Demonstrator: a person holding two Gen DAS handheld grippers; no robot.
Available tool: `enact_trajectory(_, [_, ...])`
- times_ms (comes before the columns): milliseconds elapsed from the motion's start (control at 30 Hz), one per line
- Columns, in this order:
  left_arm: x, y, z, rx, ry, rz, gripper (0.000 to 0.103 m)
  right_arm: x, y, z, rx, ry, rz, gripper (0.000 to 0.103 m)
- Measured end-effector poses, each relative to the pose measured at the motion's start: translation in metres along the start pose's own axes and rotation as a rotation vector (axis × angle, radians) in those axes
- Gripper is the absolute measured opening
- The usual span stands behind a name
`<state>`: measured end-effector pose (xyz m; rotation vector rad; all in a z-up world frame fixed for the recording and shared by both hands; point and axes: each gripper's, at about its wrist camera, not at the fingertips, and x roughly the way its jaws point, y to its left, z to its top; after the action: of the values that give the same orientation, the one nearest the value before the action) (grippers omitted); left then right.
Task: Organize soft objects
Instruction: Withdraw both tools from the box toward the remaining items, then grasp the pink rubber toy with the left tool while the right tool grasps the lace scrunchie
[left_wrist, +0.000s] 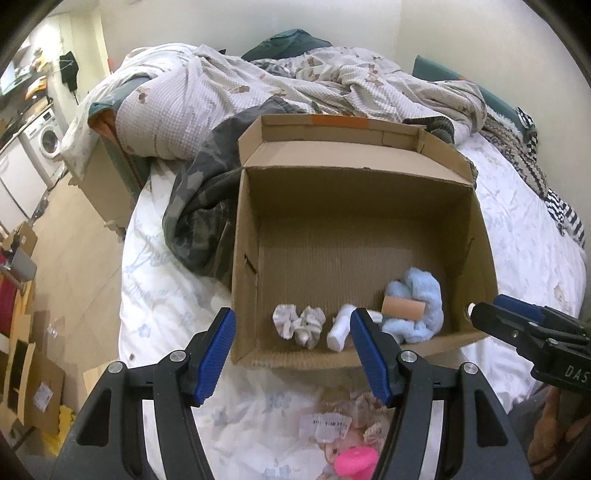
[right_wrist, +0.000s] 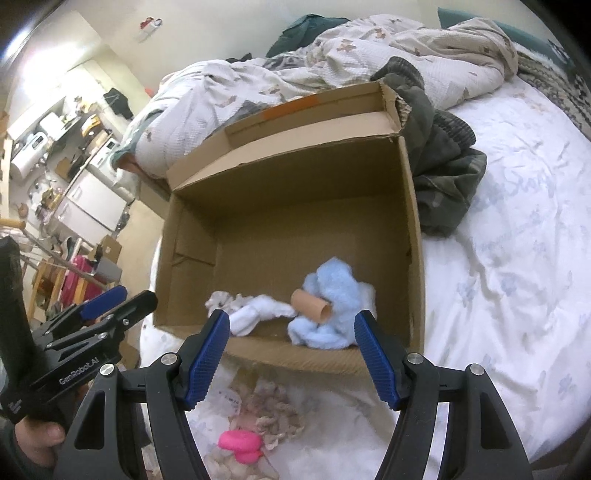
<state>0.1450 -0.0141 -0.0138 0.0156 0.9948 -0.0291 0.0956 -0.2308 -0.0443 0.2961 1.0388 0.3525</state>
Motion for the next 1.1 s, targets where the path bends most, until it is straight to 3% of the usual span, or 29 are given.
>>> enact_trajectory(367, [-0.006, 0.009, -0.029, -0.067, 0.068, -0.013, 0.061, -0.008, 0.006, -0.026, -0.034, 0.026, -0.027, 0.074])
enact_trajectory(767, [0.014, 0.018, -0.056, -0.121, 0.198, -0.014, 0.061, 0.005, -0.006, -0.053, 0.015, 0.145, -0.031, 0.074])
enact_trajectory(933, [0.031, 0.023, -0.064, -0.170, 0.275, -0.030, 0.061, 0.016, -0.014, -0.059, 0.060, 0.196, -0.033, 0.074])
enact_trajectory(1100, [0.056, 0.012, -0.082, -0.186, 0.425, -0.109, 0.061, 0.026, -0.018, -0.058, 0.076, 0.229, -0.051, 0.074])
